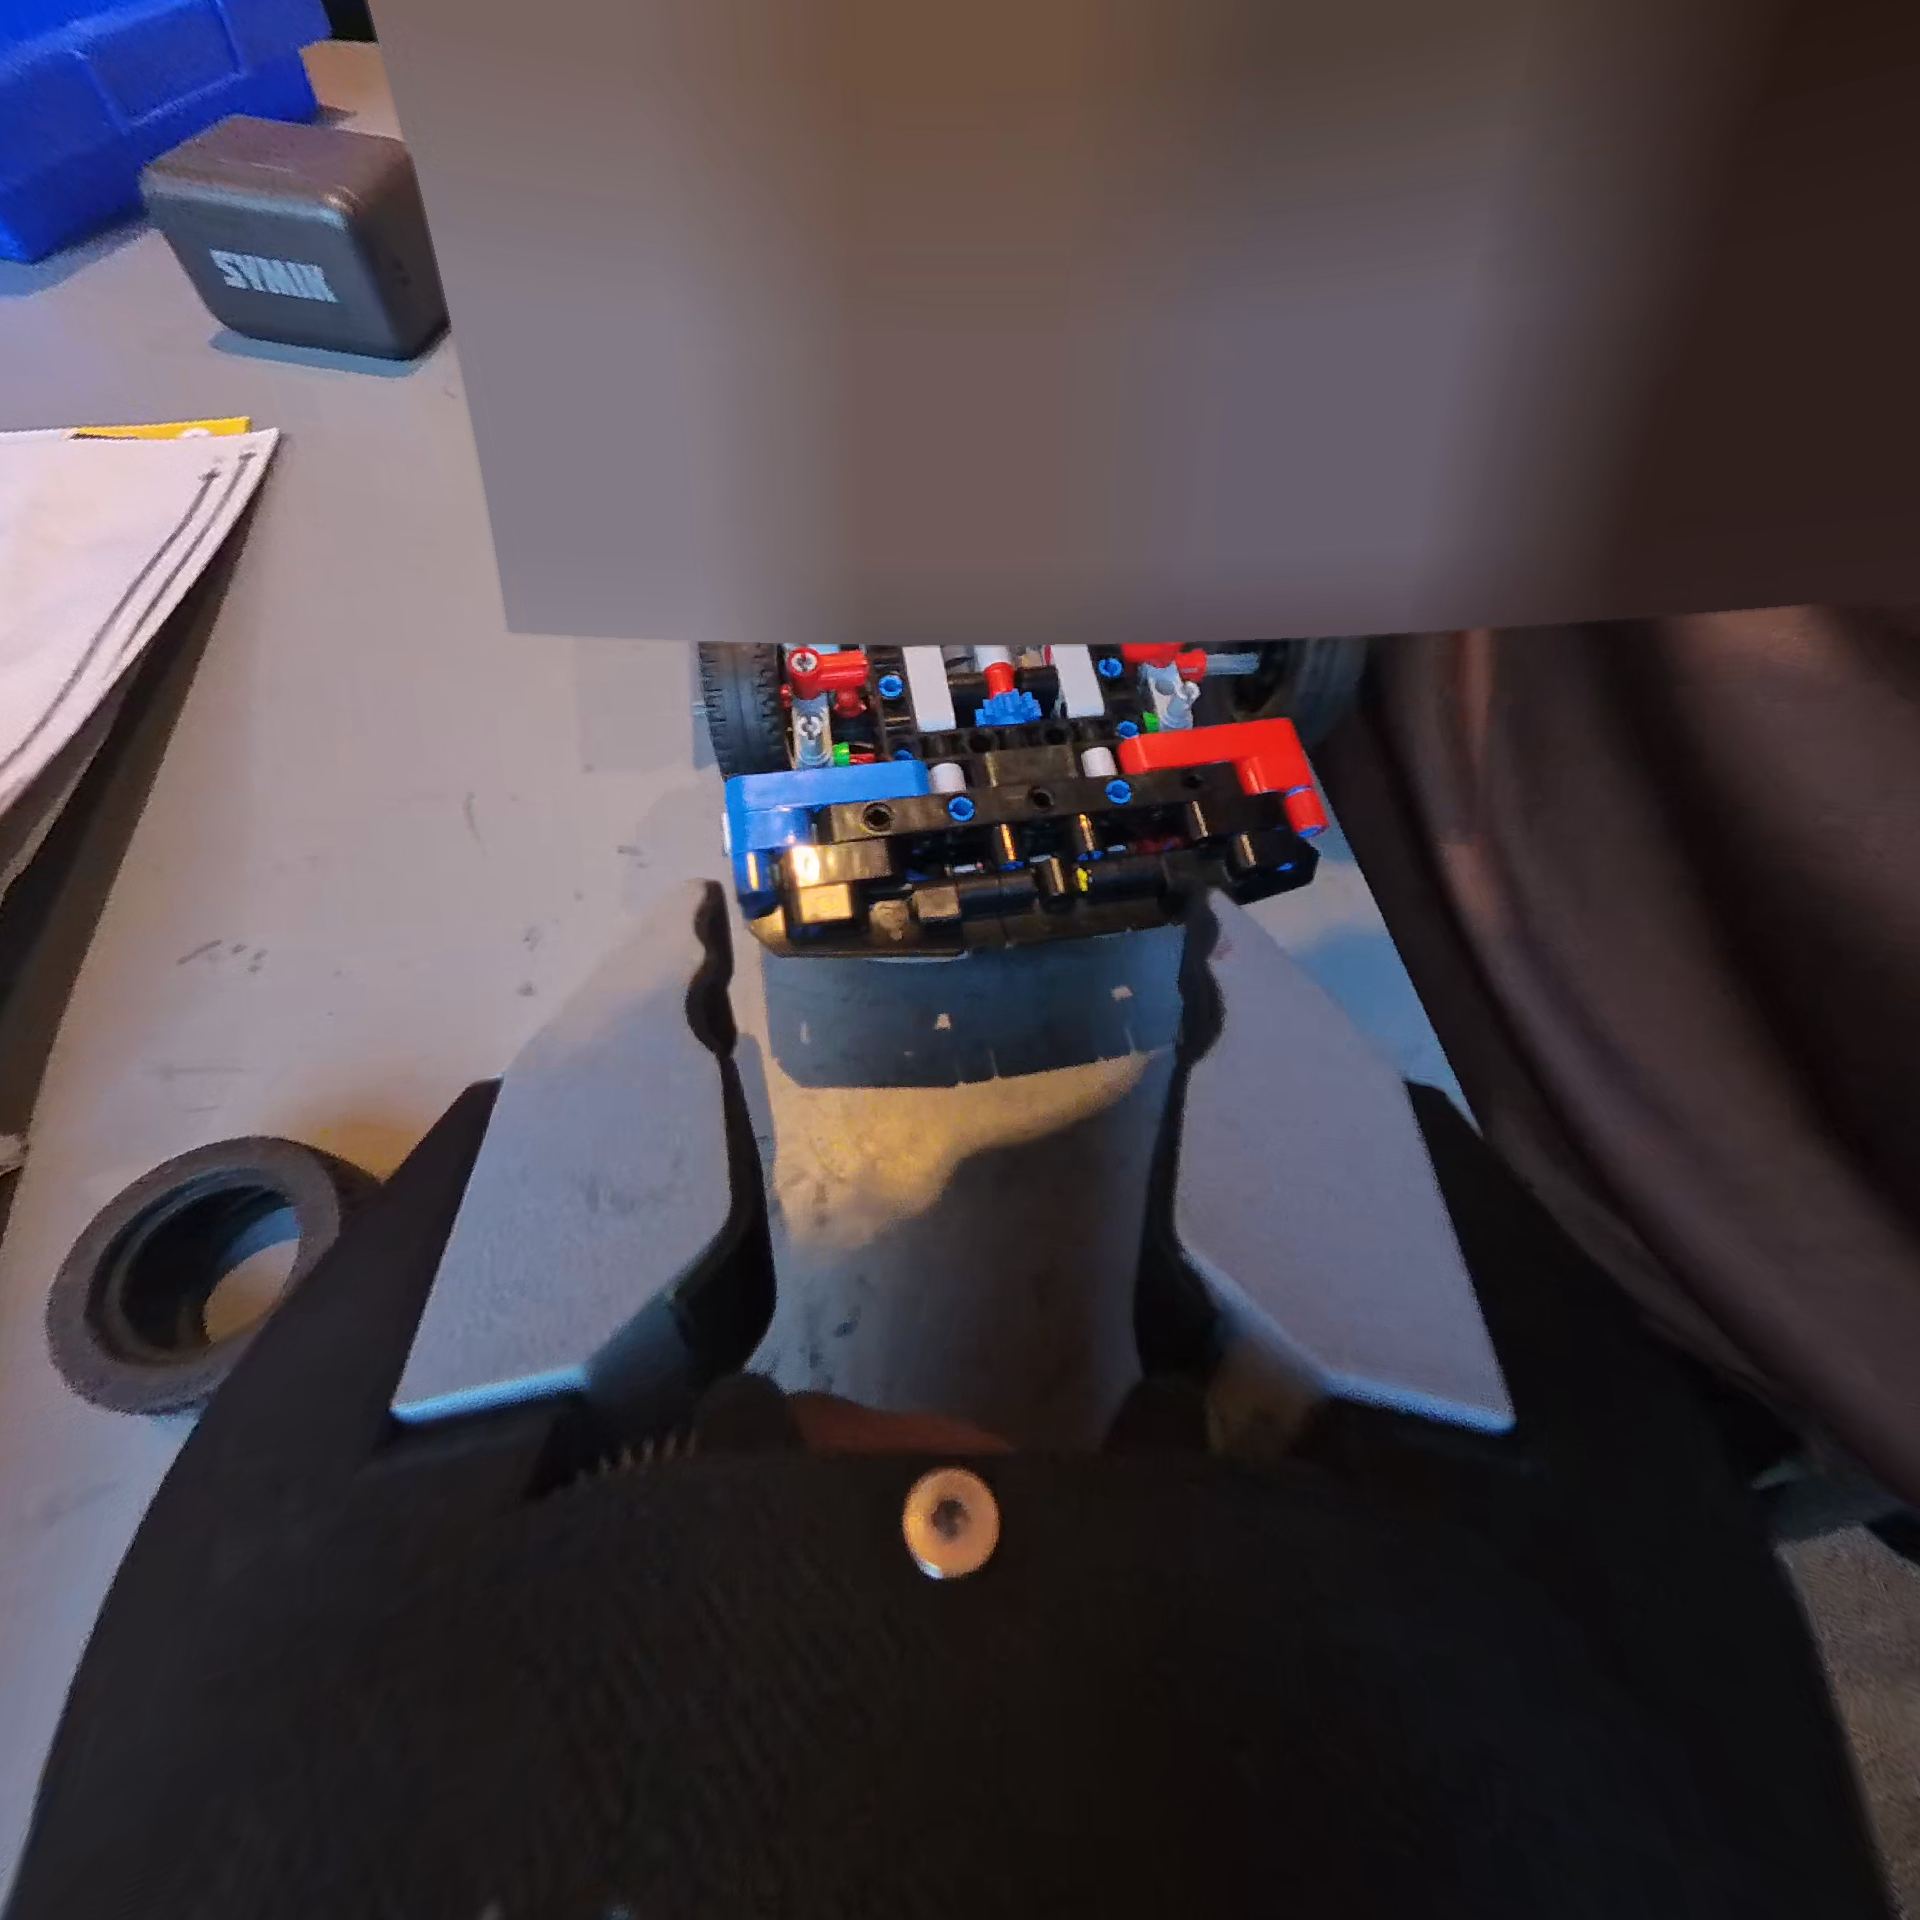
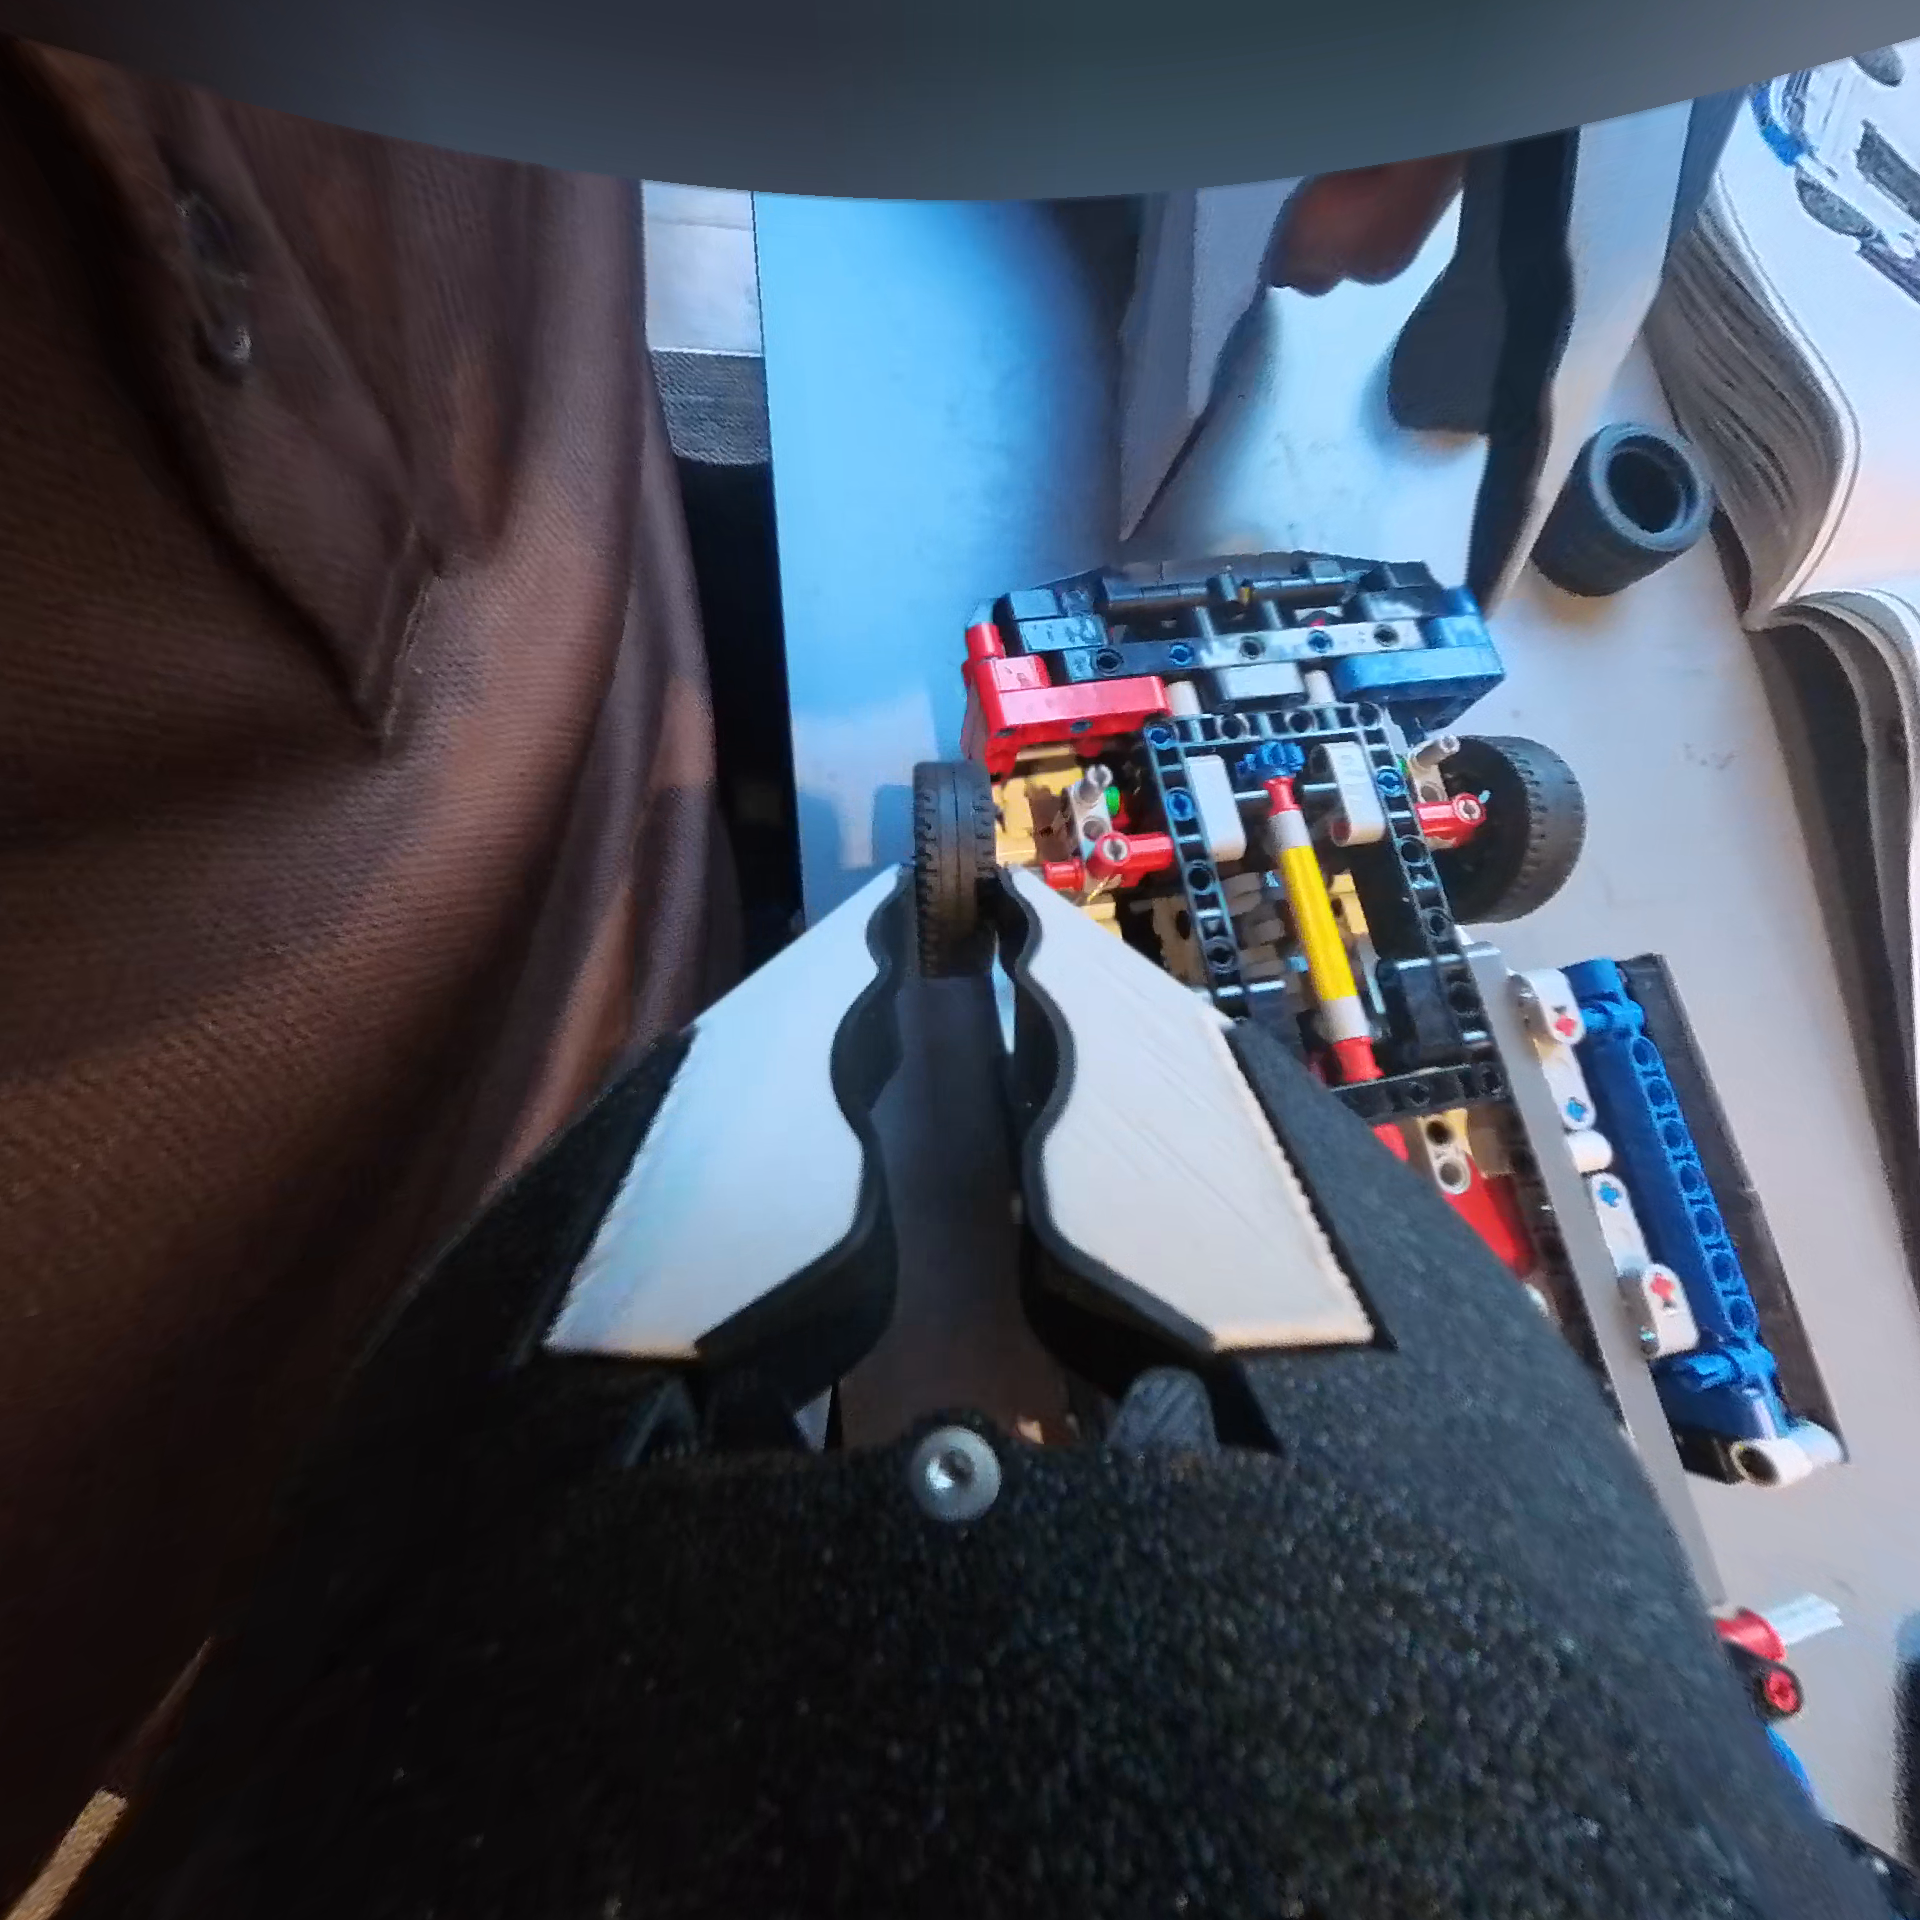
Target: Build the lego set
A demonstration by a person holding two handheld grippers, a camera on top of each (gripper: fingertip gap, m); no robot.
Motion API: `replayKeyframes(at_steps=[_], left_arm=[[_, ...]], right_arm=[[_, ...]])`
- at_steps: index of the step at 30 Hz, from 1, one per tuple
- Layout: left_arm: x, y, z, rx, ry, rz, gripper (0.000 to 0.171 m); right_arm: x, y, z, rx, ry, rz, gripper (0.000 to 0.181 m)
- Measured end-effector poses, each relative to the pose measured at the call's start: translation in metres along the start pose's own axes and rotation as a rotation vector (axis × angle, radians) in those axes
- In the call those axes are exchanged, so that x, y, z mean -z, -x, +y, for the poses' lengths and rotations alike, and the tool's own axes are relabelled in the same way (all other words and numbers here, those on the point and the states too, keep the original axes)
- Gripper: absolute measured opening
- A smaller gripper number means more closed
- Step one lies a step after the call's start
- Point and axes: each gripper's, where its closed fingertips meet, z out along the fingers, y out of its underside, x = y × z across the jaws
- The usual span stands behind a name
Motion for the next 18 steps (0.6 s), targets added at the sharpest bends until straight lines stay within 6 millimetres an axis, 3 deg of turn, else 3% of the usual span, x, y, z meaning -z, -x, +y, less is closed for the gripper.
replayKeyframes(at_steps=[6,18], left_arm=[[-0.0044,-0.0024,-0.0027,-0.020,0.005,0.041,0.087],[-0.0106,-0.0016,-0.0042,-0.054,0.013,0.081,0.090]], right_arm=[[-0.0029,-0.0033,0.0048,0.026,0.064,0.058,0.010],[-0.0028,-0.0061,0.0016,0.029,0.029,0.045,0.010]])
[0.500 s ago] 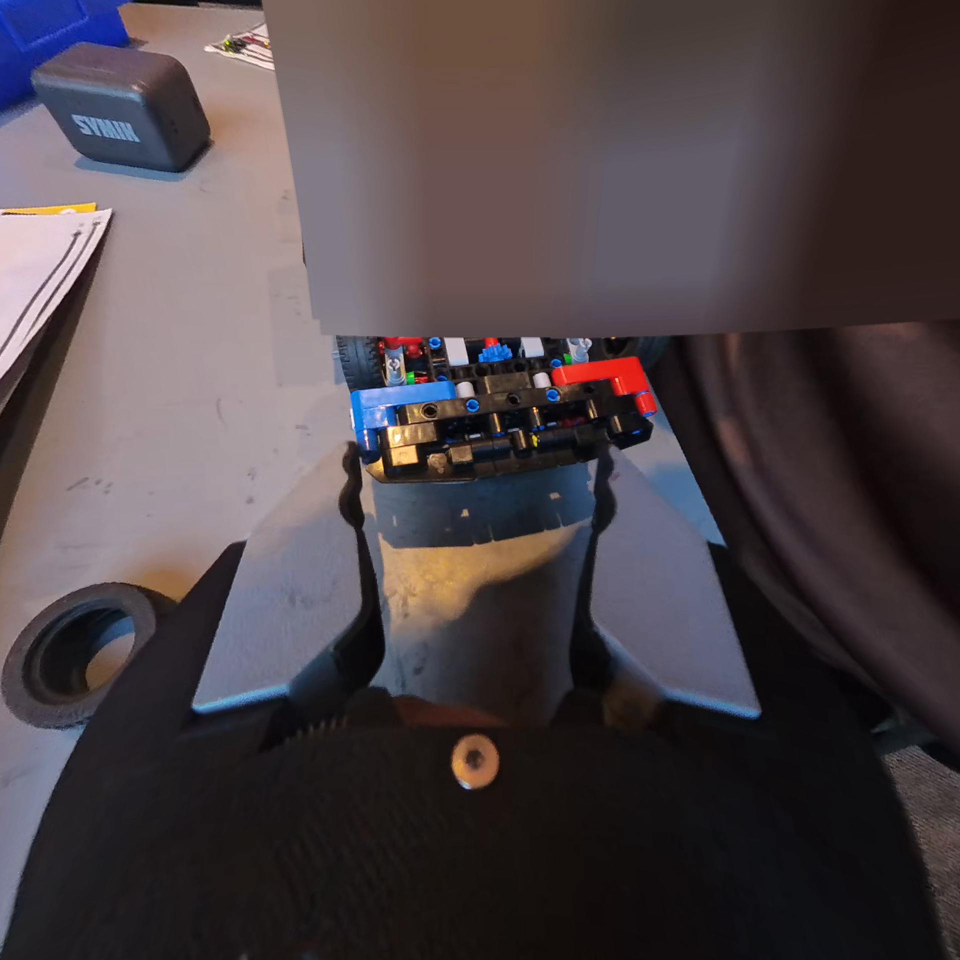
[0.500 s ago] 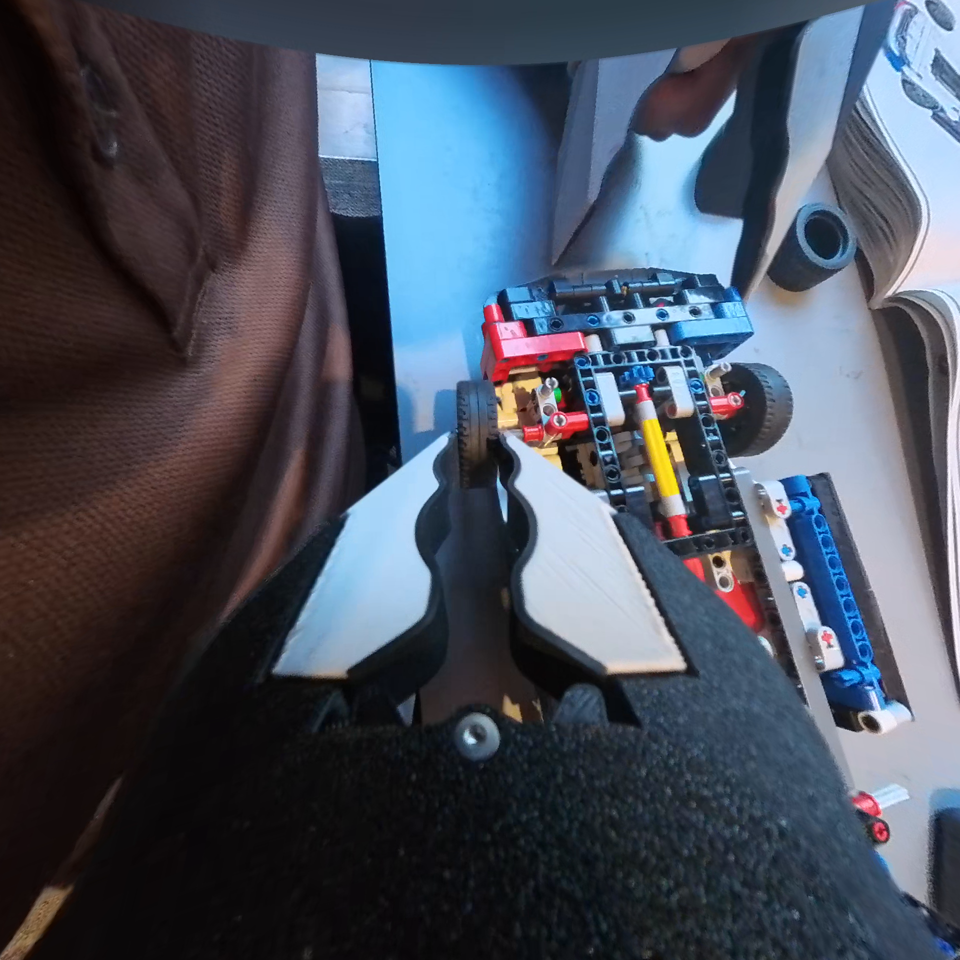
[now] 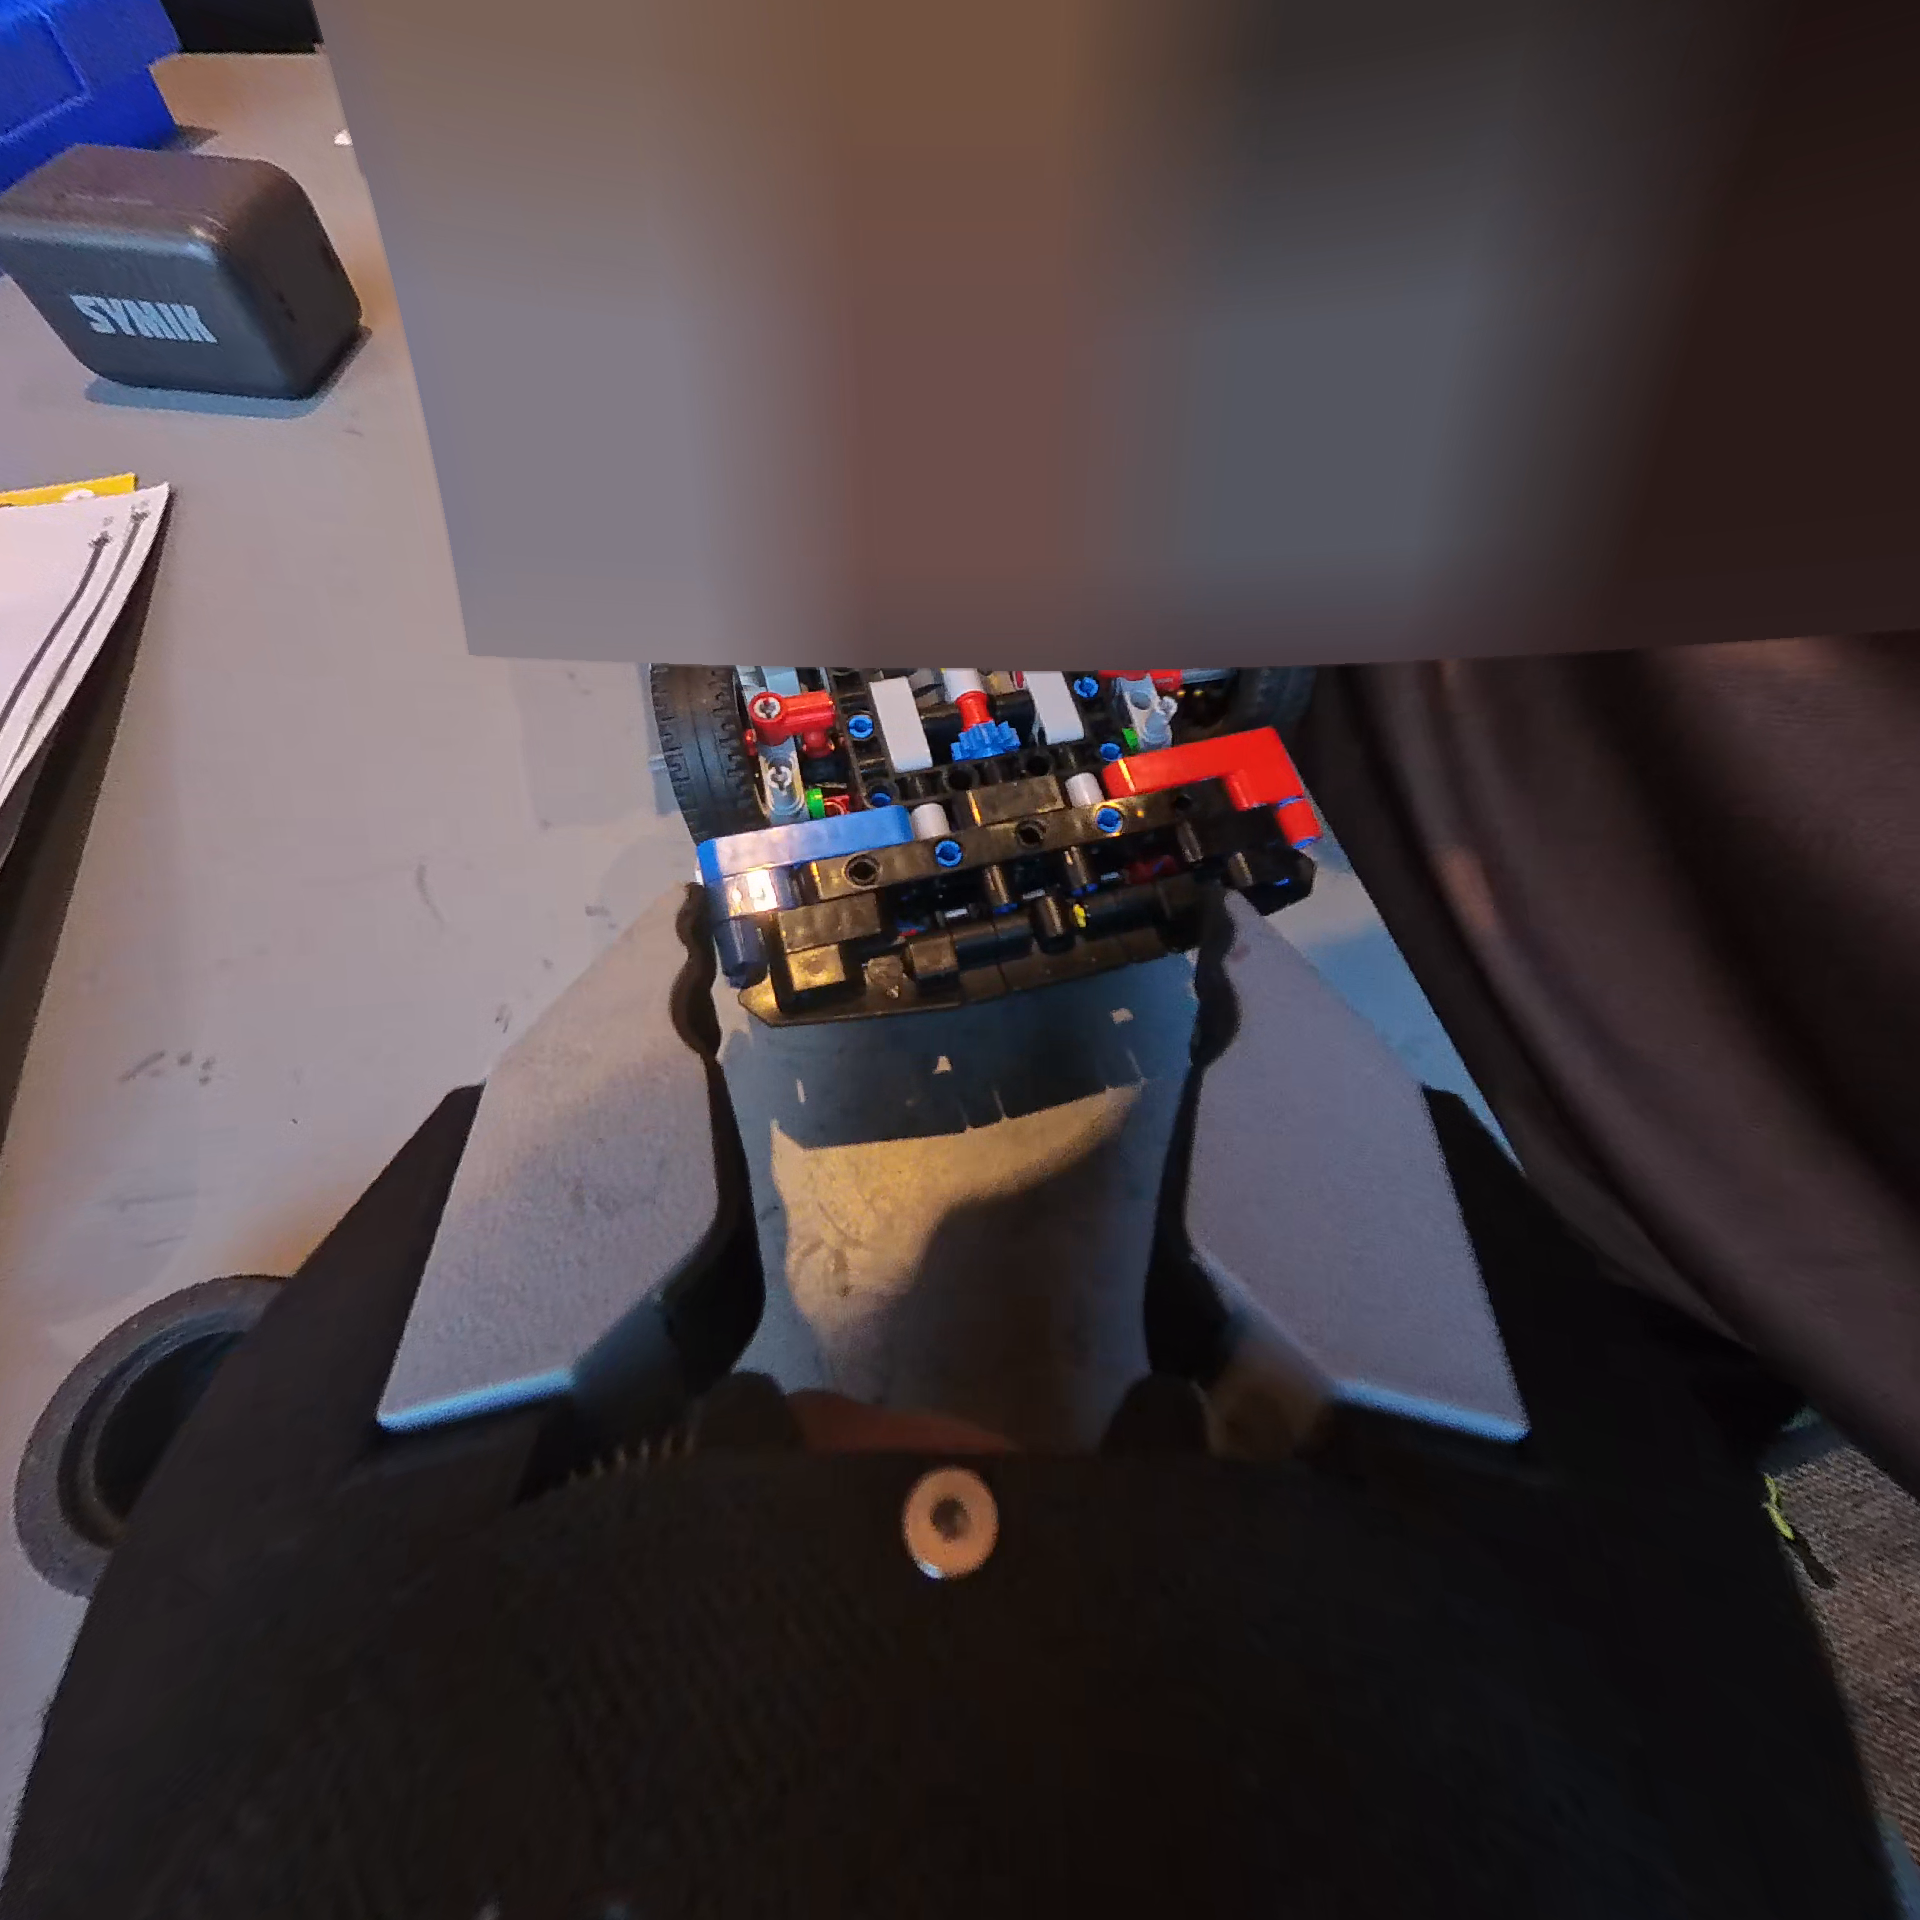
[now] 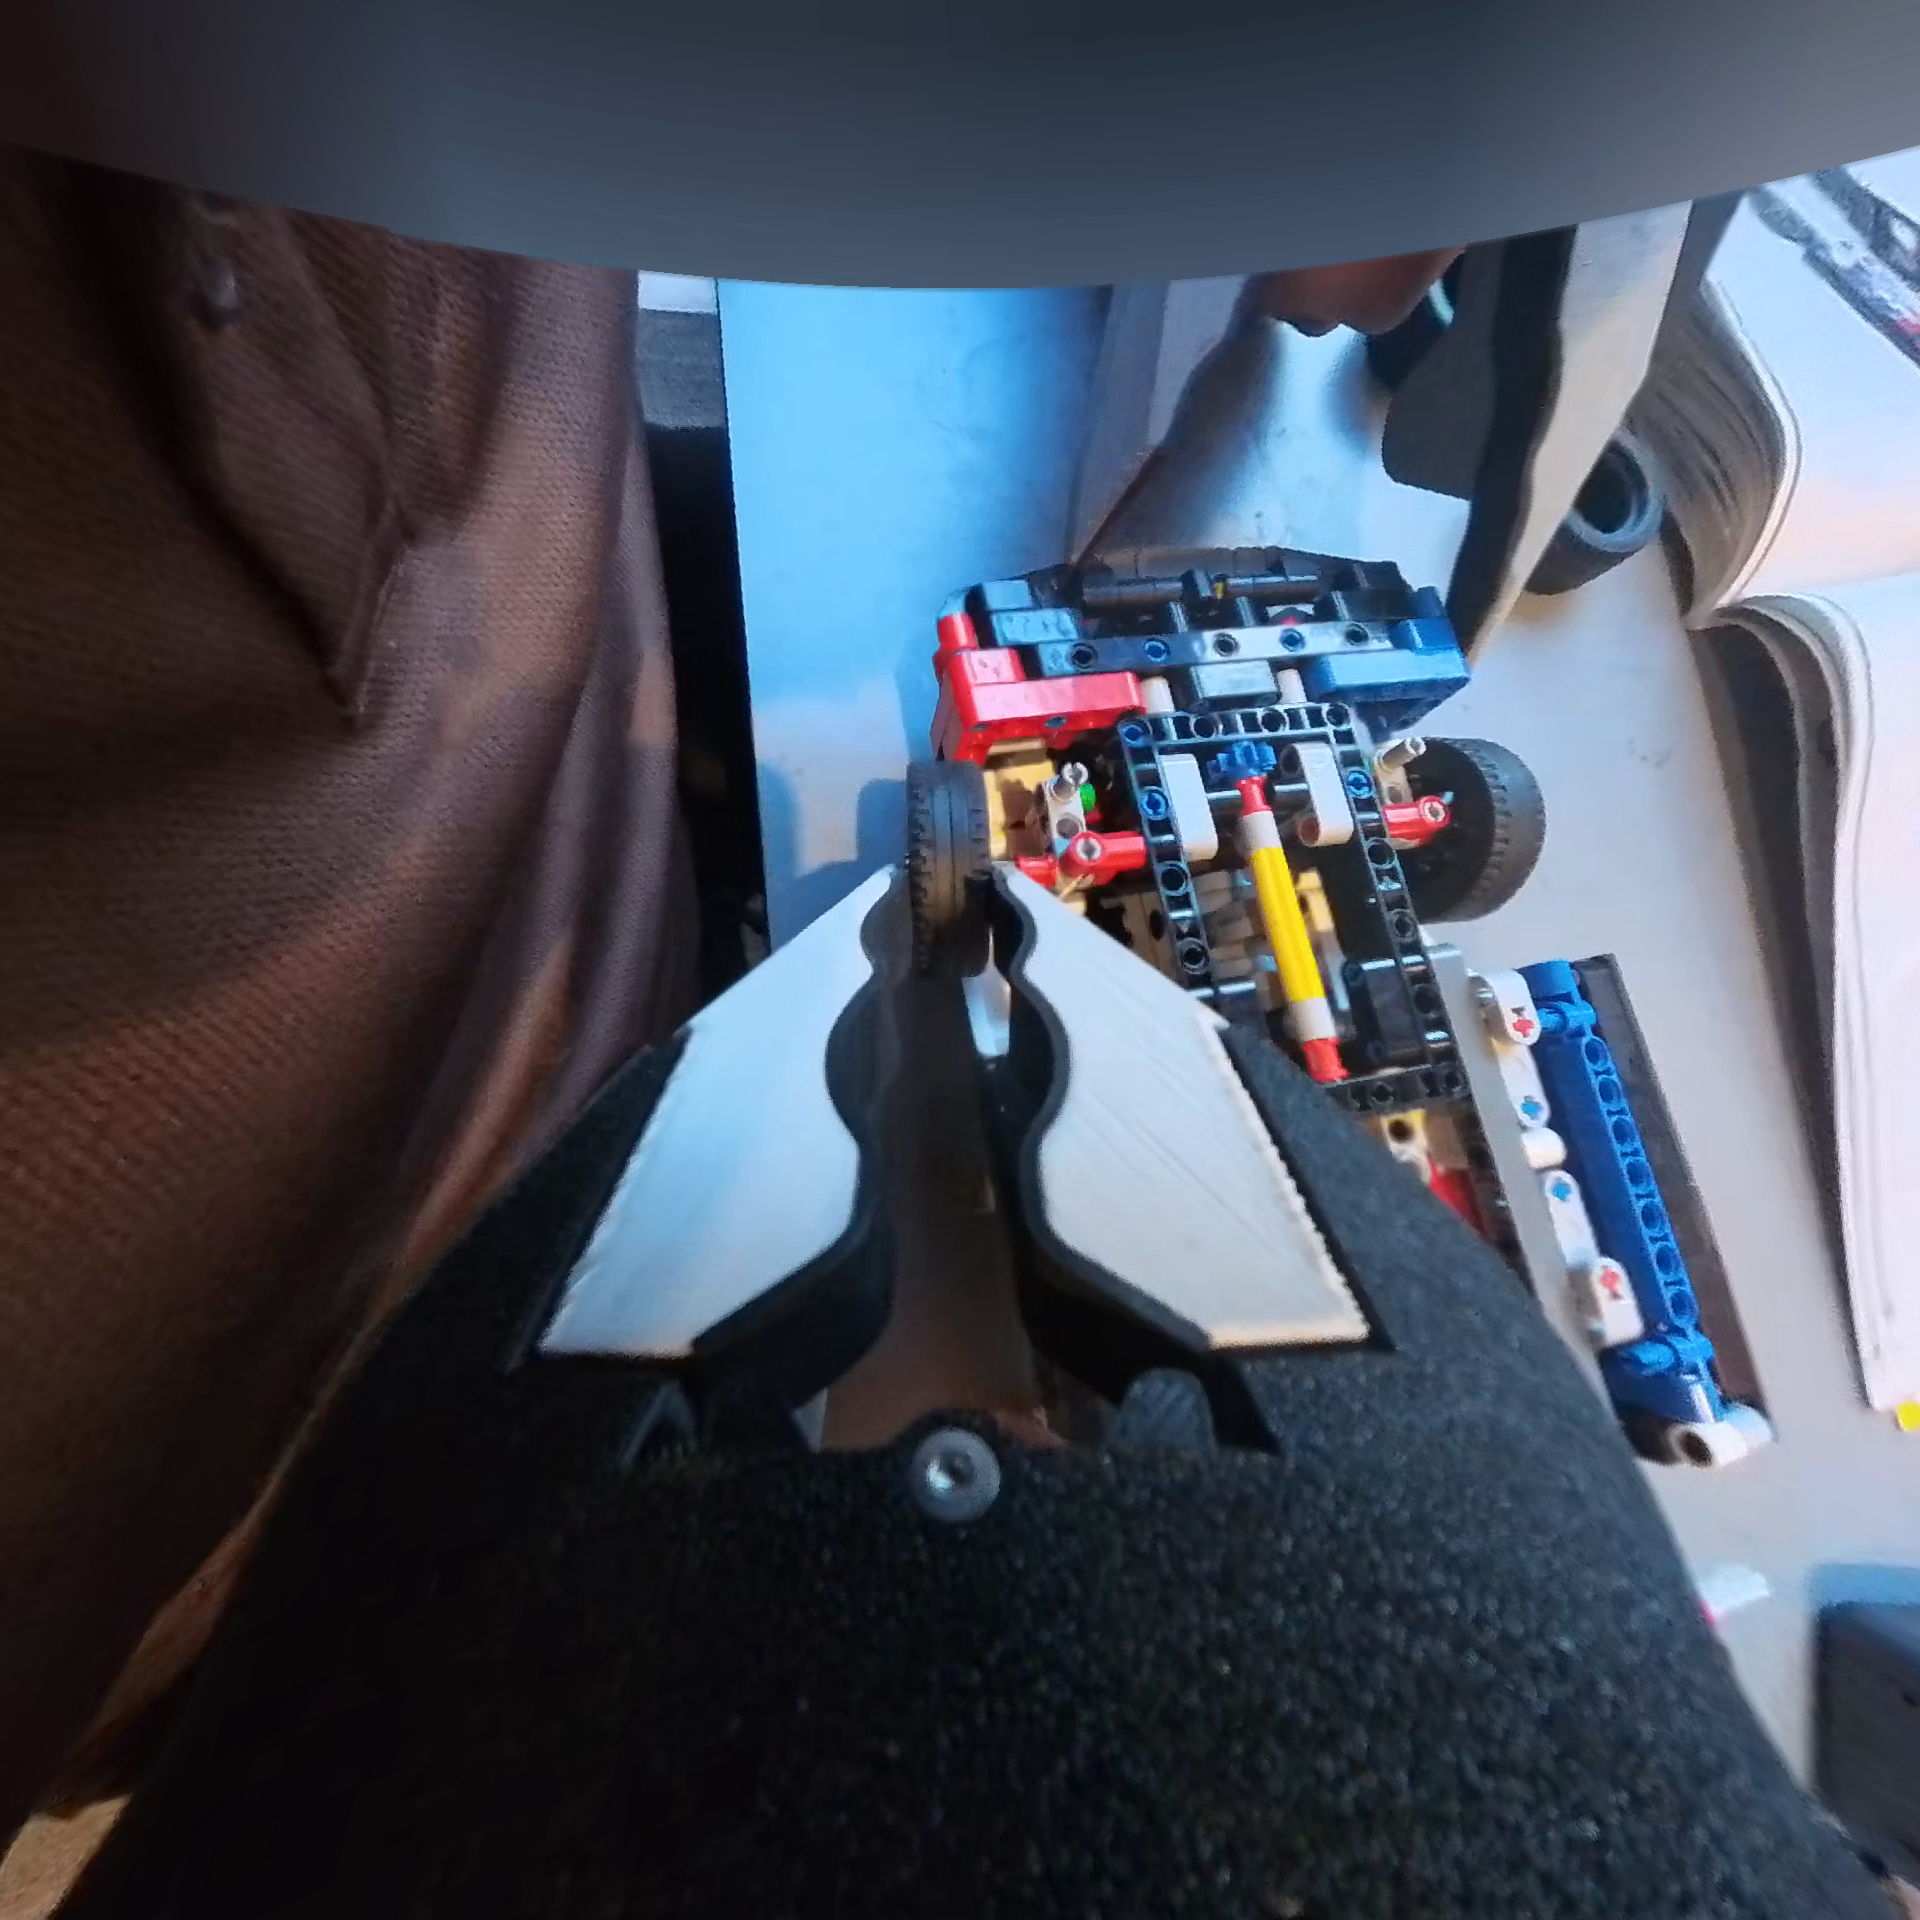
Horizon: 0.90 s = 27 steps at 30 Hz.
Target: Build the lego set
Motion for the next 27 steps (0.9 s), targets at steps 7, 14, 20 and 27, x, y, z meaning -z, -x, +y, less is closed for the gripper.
replayKeyframes(at_steps=[7,14,20,27], left_arm=[[0.000,0.000,0.000,-0.009,0.001,-0.009,0.090],[0.000,-0.003,0.001,-0.007,0.004,0.017,0.086],[0.003,0.001,-0.002,-0.006,-0.020,-0.017,0.078],[0.015,-0.023,-0.049,0.121,-0.155,-0.316,0.057]], right_arm=[[0.002,-0.001,-0.002,-0.078,-0.024,-0.062,0.010],[0.000,-0.008,-0.001,-0.071,-0.002,-0.045,0.011],[0.001,-0.009,0.000,0.075,-0.029,-0.056,0.011],[0.004,-0.019,0.004,0.145,-0.087,-0.023,0.011]])
